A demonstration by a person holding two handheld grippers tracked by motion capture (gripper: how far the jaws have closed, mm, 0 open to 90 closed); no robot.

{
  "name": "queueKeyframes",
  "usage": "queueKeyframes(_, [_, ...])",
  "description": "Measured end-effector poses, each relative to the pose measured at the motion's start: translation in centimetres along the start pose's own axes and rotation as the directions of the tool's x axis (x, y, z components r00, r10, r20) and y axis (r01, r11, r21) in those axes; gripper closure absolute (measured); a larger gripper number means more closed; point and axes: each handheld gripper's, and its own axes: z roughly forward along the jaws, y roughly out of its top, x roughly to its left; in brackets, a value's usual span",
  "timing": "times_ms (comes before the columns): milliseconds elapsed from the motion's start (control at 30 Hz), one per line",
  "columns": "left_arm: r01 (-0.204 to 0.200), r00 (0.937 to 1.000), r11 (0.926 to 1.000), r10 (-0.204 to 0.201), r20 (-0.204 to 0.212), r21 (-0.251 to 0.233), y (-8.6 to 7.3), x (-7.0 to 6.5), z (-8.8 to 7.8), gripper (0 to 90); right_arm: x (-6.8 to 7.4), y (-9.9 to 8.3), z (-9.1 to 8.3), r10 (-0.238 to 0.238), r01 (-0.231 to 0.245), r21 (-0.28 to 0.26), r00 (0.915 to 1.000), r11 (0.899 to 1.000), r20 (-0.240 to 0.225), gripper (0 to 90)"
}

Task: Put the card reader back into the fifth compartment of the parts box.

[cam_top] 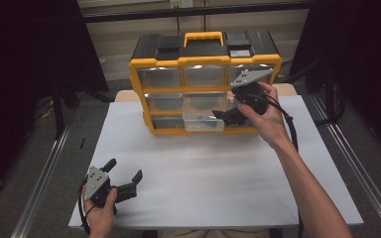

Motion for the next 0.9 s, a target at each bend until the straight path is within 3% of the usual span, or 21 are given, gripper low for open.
queueKeyframes(267, [0.018, 0.9998, 0.9998, -0.018, -0.007, 0.006, -0.1, 0.1, -0.2, 1.7, 0.4, -1.8, -0.9, 0.034, -0.031, -0.068, 0.9988, 0.997, 0.037, 5.0])
queueKeyframes(567, [0.011, 0.9999, 0.9999, -0.011, -0.002, 0.003, -0.1, 0.0, -0.2, 1.7, 1.0, -3.9, -1.3, 0.058, -0.049, -0.116, 0.9960, 0.992, 0.068, 5.0])
queueKeyframes(667, [0.011, 0.9999, 0.9999, -0.011, -0.003, 0.000, -0.1, 0.0, -0.2, 1.7, 1.3, -4.7, -1.4, 0.076, -0.063, -0.147, 0.9933, 0.987, 0.087, 4.3])
queueKeyframes(833, [0.012, 0.9999, 0.9999, -0.012, -0.004, 0.002, -0.1, 0.0, -0.2, 1.7, 1.9, -6.0, -1.4, 0.089, -0.057, -0.189, 0.9816, 0.980, 0.169, 3.7])
queueKeyframes(900, [0.011, 0.9999, 0.9999, -0.011, -0.004, 0.000, 0.0, 0.0, -0.2, 1.7, 2.1, -6.6, -1.5, 0.103, -0.068, -0.205, 0.9807, 0.976, 0.166, 3.6])
